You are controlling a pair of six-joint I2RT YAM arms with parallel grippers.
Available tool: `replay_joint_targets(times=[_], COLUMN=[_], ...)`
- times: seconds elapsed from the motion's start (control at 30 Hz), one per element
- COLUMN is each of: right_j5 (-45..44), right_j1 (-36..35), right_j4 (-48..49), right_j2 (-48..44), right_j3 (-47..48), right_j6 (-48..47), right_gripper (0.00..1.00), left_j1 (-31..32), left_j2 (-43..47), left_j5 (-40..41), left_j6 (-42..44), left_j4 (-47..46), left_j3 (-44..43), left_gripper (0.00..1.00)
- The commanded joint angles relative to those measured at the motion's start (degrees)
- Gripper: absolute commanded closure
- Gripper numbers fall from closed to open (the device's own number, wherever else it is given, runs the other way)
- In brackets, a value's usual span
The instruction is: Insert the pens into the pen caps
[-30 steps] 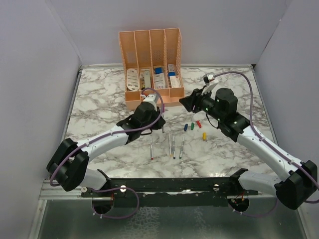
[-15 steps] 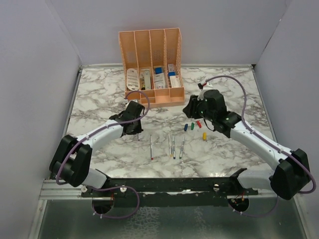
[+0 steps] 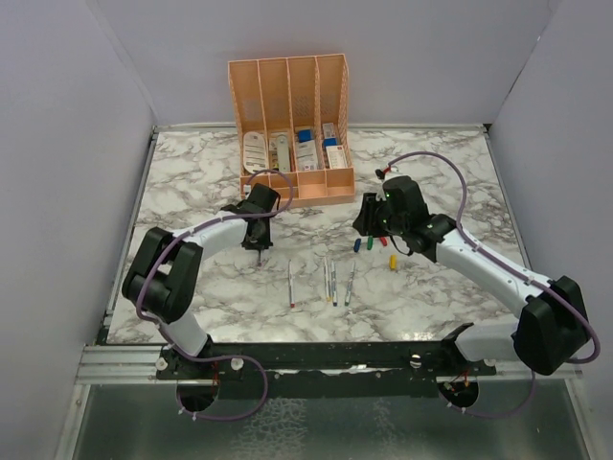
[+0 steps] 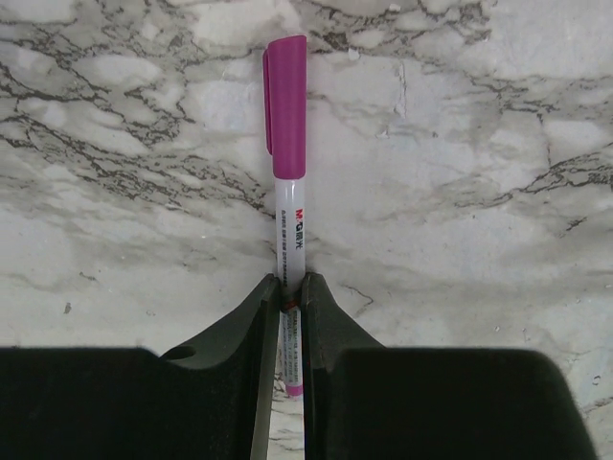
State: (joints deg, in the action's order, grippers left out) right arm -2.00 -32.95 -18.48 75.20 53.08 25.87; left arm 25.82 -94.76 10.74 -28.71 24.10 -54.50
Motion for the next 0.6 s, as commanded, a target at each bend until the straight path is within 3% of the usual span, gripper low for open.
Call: replay_joint_targets(times=[0.0, 0.13, 0.3, 0.57], right_j5=[-0.1, 0.0, -0.1, 0.3], right_j1=[-0.3, -0.3, -0.3, -0.3], right_j4=[-0.5, -0.6, -0.5, 0.5], right_j2=[-1.9, -2.1, -2.5, -2.9], right_j3=[-0.8, -0.6, -0.7, -1.5], right_j6=[0.4, -0.1, -0.8, -1.0], right_gripper=[0.64, 0.64, 0.64, 0.64], left_j1=[-1.0, -1.4, -1.6, -1.7], left_j2=[-3.3, -5.8, -5.9, -1.1], left_j5=[-0.4, -1.0, -2.1, -3.1], left_j6=[2.0, 2.2, 2.4, 1.8], left_j4=[-0.5, -0.7, -0.6, 0.8], left_j3=[-2.4, -4.1, -5.9, -6.8], left_gripper=[0.86, 0.81, 0.61, 0.57])
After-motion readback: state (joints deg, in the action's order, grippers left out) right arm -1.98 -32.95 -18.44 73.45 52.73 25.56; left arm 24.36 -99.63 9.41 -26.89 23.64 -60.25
